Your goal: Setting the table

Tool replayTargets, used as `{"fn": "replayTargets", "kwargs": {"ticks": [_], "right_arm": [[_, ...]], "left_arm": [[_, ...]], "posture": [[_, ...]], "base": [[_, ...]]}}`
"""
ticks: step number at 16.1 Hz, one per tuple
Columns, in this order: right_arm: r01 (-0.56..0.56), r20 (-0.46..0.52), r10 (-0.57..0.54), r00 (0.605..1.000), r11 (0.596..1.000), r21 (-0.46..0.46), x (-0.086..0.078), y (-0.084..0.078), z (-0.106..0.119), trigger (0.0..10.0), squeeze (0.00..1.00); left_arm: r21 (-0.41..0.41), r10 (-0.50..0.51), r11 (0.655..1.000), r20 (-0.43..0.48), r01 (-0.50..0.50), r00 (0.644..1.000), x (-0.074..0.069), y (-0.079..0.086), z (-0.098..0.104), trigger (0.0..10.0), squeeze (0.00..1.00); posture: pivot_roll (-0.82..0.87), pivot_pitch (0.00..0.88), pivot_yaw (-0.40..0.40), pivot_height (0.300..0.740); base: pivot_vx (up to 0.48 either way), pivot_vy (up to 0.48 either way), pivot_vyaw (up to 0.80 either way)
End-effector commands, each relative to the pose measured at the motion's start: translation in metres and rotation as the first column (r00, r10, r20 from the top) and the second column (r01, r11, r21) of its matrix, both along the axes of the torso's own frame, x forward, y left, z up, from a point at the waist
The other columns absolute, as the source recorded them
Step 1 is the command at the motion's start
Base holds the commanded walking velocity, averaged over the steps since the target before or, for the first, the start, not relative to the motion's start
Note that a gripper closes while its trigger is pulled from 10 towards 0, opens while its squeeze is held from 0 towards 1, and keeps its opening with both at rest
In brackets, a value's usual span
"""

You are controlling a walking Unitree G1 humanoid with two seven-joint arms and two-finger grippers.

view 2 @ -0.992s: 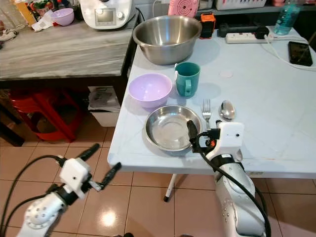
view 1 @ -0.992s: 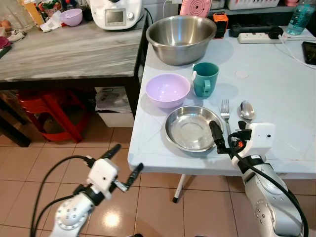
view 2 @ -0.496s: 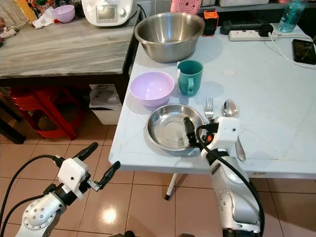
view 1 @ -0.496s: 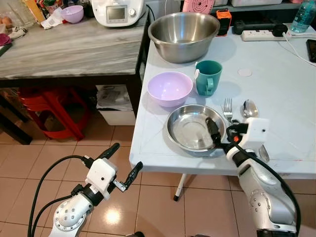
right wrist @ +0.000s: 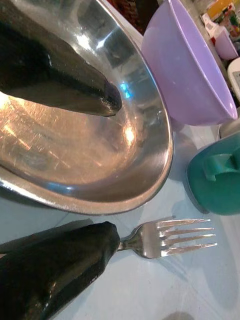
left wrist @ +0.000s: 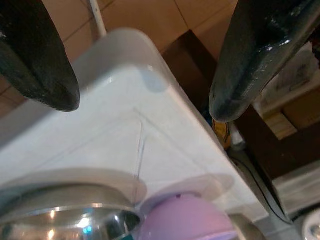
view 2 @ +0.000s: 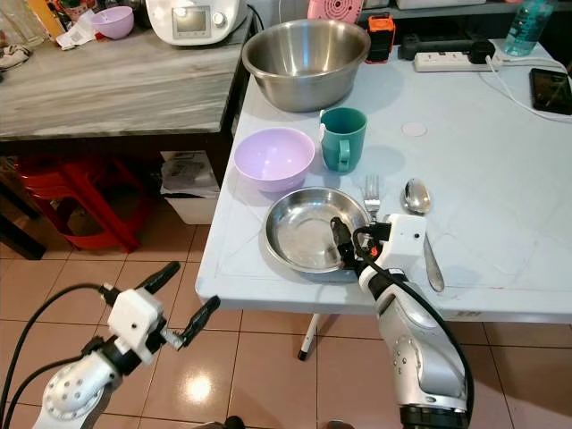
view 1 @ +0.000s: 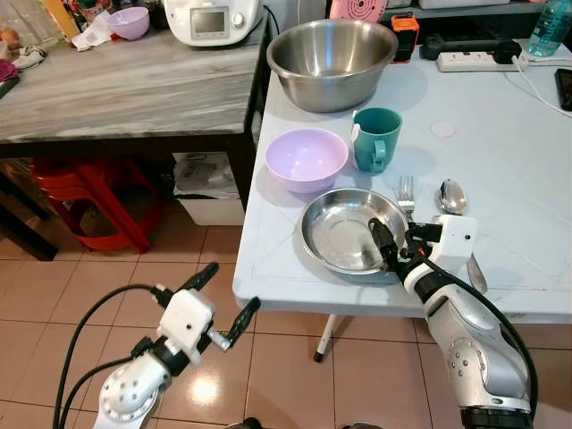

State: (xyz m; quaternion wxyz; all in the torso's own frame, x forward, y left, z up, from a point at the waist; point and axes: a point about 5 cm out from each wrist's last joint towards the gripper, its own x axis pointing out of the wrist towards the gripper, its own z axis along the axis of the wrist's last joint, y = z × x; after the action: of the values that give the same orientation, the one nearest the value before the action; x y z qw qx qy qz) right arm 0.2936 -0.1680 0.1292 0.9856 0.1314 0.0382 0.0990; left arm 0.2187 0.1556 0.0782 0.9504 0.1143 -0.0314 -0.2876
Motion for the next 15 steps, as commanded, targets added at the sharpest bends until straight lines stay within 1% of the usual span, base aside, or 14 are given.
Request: {"fn": "replayTargets", "kwargs": {"ticks": [1,2,4,5,6,7,8,9,12,15], "right_arm": [[-0.025,-0.028,0.026,0.999,0.999,0.021,0.0,0.006,-0.003,0.0,0.0],[-0.026,-0.028,0.026,0.999,0.999,0.019,0.0,0.006,-0.003,0.0,0.0],[0.012,-0.053,-0.013,0.999,1.0,-0.025,-0.002,0.0,-0.006,0.0,0.0],[0.033,-0.065,-0.034,0.997,0.999,-0.014,-0.003,-0.003,-0.007,0.2,0.0],[0.047,-0.076,-0.05,0.996,0.998,-0.037,-0.005,-0.006,-0.01,0.0,0.0],[0.088,-0.101,-0.093,0.991,0.995,-0.051,-0.007,-0.011,-0.014,0.0,0.0],[0.109,-0.118,-0.113,0.987,0.993,-0.032,-0.009,-0.014,-0.017,0.0,0.0],[0.112,-0.135,-0.119,0.984,0.992,-0.056,-0.012,-0.015,-0.021,0.0,0.0],[0.114,-0.148,-0.119,0.982,0.992,-0.046,-0.012,-0.015,-0.024,0.0,0.0],[0.095,-0.143,-0.1,0.985,0.995,-0.042,-0.005,-0.012,-0.02,0.0,0.0]], "left_arm": [[0.02,-0.011,1.0,0.012,0.011,1.0,-0.003,0.005,0.002,10.0,0.0],[0.02,-0.013,1.0,0.011,0.012,1.0,-0.002,0.005,0.002,10.0,0.0],[0.026,-0.012,1.0,0.004,0.012,1.0,0.001,0.009,-0.001,10.0,0.0],[0.029,-0.01,1.0,0.0,0.01,1.0,0.003,0.011,-0.002,10.0,0.0],[0.03,-0.009,1.0,-0.004,0.009,1.0,0.005,0.012,-0.004,10.0,0.0],[0.03,-0.01,0.999,-0.006,0.01,1.0,0.006,0.012,-0.005,10.0,0.0],[0.03,-0.009,0.999,-0.009,0.01,1.0,0.007,0.012,-0.006,10.0,0.0],[0.032,-0.006,0.999,-0.012,0.007,1.0,0.008,0.012,-0.008,10.0,0.0],[0.036,-0.009,0.999,-0.014,0.009,1.0,0.008,0.014,-0.013,10.0,0.0],[0.042,-0.004,0.999,-0.025,0.005,1.0,0.006,0.018,-0.024,10.0,0.0]], "posture": [[-0.12,0.173,0.118,0.74],[-0.12,0.174,0.119,0.74],[-0.12,0.173,0.121,0.74],[-0.12,0.17,0.123,0.74],[-0.12,0.167,0.122,0.74],[-0.12,0.167,0.122,0.74],[-0.12,0.167,0.122,0.74],[-0.12,0.165,0.121,0.74],[-0.12,0.163,0.123,0.74],[-0.12,0.161,0.125,0.74]], "base": [[0.0,0.0,0.0],[0.0,0.0,0.0],[0.0,0.0,0.0],[0.0,0.0,0.0],[0.0,0.0,0.0],[0.0,0.0,0.0],[0.0,0.0,0.0],[0.0,0.0,0.0],[0.0,0.0,0.0],[0.0,0.0,0.0]]}}
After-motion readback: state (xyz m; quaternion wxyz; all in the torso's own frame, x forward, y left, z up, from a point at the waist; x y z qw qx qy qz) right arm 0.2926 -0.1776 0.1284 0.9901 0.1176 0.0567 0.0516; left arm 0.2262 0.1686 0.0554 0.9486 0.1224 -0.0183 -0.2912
